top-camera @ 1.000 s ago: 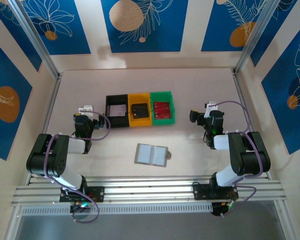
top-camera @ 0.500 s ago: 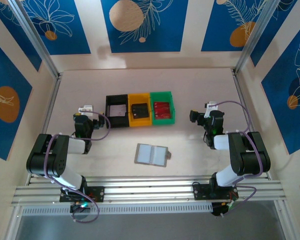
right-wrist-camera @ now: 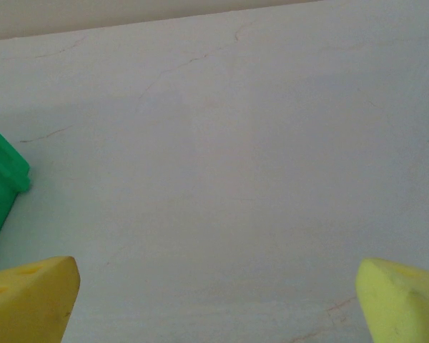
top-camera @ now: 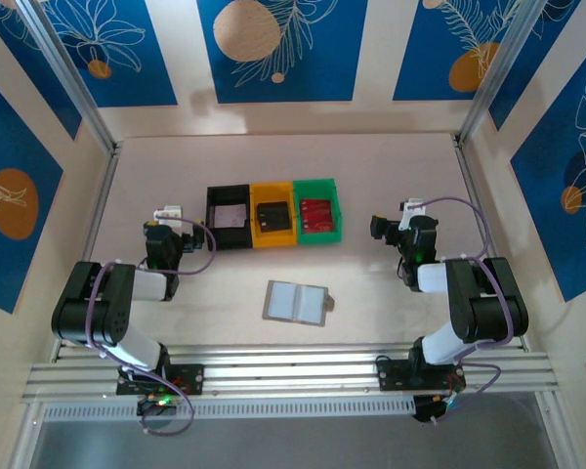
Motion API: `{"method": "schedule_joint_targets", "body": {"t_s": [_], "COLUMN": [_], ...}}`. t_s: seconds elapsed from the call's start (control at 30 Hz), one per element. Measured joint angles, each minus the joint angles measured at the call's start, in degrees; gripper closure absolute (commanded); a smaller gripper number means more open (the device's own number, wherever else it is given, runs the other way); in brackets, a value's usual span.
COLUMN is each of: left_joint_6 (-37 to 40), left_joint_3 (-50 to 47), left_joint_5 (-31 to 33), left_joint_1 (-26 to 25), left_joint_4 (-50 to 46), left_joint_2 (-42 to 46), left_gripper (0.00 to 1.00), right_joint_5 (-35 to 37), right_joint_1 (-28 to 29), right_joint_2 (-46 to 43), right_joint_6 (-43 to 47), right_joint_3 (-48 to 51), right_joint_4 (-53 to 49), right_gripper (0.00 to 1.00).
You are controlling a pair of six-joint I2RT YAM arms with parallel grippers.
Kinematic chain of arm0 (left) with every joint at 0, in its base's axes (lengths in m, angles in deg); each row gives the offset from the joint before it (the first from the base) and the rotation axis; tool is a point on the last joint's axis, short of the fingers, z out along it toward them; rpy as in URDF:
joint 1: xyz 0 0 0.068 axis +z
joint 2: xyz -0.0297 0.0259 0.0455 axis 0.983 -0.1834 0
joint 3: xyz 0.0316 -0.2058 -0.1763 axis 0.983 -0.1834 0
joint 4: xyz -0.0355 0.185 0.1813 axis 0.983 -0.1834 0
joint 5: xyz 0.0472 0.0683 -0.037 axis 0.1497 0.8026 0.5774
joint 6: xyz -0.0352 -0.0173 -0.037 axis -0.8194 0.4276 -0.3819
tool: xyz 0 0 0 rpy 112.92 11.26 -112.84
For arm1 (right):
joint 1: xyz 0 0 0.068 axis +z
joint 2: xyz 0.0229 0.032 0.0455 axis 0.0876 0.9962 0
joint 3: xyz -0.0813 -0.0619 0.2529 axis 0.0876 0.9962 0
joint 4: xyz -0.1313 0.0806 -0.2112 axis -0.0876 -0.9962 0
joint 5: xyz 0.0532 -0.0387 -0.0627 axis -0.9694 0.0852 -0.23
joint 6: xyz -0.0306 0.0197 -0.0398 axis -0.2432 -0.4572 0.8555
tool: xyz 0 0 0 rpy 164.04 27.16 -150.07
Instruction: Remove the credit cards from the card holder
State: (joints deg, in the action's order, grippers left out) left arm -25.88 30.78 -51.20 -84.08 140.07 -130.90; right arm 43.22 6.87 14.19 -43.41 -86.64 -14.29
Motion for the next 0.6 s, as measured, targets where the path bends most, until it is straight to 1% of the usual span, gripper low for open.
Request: {"method": "schedule_joint_targets", "body": {"t_s": [0.6], "left_joint_6": [0.02], "left_joint_3": [0.0], "left_joint_5": [-0.42], "left_joint_1": [0.0], "left_joint_4": [-0.04], "left_joint_2": [0.0], "left_gripper": [0.0], "right_joint_5": [0.0], "right_joint_1": [0.0], "right_joint_2": [0.0], "right_joint_6": [0.0], "right_joint_3": [0.0], "right_joint_4": [0.0], "right_gripper": [0.01]}}
